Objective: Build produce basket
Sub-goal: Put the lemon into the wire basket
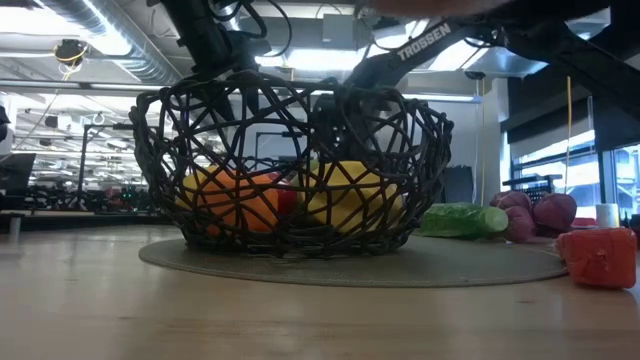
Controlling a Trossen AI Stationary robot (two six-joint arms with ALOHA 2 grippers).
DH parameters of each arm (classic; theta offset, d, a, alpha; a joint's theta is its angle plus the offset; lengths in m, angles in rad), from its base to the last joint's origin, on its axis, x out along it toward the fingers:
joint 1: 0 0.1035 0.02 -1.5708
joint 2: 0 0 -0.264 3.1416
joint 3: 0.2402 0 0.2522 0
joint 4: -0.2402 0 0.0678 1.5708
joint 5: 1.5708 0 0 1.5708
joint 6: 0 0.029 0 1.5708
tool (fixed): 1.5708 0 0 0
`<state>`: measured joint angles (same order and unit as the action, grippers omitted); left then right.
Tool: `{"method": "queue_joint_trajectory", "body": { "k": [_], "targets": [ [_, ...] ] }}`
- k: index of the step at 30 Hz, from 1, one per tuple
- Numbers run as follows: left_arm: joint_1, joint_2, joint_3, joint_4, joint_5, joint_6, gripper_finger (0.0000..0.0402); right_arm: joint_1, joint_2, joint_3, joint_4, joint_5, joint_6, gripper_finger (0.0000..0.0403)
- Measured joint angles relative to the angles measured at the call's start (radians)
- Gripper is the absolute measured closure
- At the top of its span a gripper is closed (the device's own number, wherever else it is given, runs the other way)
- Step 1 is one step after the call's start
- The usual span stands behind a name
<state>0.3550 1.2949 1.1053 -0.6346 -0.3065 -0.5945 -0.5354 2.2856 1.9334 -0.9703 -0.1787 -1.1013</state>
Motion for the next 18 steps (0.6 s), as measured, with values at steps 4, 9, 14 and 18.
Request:
{"method": "queue_joint_trajectory", "body": {
  "k": [4,9,14,18],
  "targets": [
    [0.000,0.000,0.000,0.000,0.000,0.000,0.0149,0.000,0.000,-0.012,0.043,-0.033,-0.005,0.0080],
    [0.000,0.000,0.000,0.000,0.000,0.000,0.0149,0.001,0.000,-0.012,0.060,-0.041,-0.005,0.0080],
    [0.000,0.000,0.000,0.000,0.000,0.000,0.0149,-0.011,-0.001,-0.038,0.080,-0.061,-0.003,0.0080],
    [0.000,0.000,0.000,0.000,0.000,0.001,0.0149,-0.017,-0.001,-0.099,0.098,-0.077,-0.004,0.0080]
  ]
}}
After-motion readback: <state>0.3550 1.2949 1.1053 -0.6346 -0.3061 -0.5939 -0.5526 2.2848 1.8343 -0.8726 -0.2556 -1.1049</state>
